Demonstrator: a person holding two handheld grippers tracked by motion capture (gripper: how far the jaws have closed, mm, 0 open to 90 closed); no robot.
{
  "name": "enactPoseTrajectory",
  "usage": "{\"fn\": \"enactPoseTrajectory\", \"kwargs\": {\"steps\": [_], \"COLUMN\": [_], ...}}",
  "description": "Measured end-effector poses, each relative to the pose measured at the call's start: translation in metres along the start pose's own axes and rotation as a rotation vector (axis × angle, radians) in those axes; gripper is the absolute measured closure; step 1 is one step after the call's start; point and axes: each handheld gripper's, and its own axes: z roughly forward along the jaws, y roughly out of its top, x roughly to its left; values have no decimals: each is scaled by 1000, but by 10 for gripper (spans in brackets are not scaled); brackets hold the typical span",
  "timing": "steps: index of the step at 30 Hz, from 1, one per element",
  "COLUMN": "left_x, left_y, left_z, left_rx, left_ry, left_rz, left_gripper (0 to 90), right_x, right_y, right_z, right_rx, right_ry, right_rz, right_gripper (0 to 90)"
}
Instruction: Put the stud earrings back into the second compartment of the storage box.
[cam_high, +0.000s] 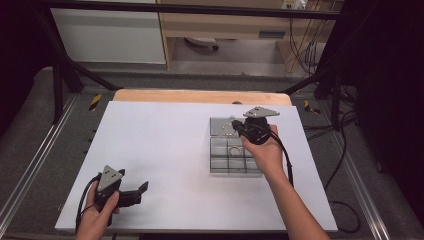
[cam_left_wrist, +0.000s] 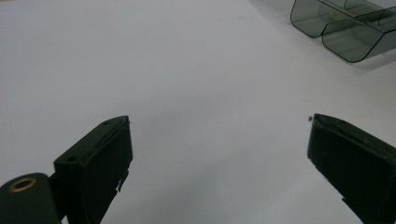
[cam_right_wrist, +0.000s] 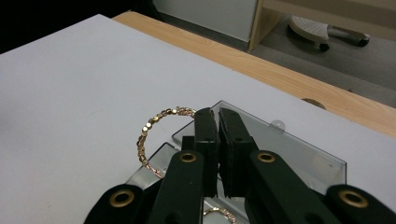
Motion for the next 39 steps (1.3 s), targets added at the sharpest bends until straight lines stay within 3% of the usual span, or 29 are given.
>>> {"fn": "enactPoseTrajectory", "kwargs": {"steps": [16, 39], "left_x": [0, -4], "left_y": [-1, -1], "left_z": [-1, 1], "left_rx": [0, 14], "left_ry": [-6, -13], "left_rz": [-8, 7], "left_gripper": [72, 73], "right_x": [-22, -27], "right_y": [-2, -32], "right_z": [19, 28], "right_rx": [65, 184], "right_ry": [-42, -46], "right_rz": [30, 14], "right_gripper": [872, 872]}}
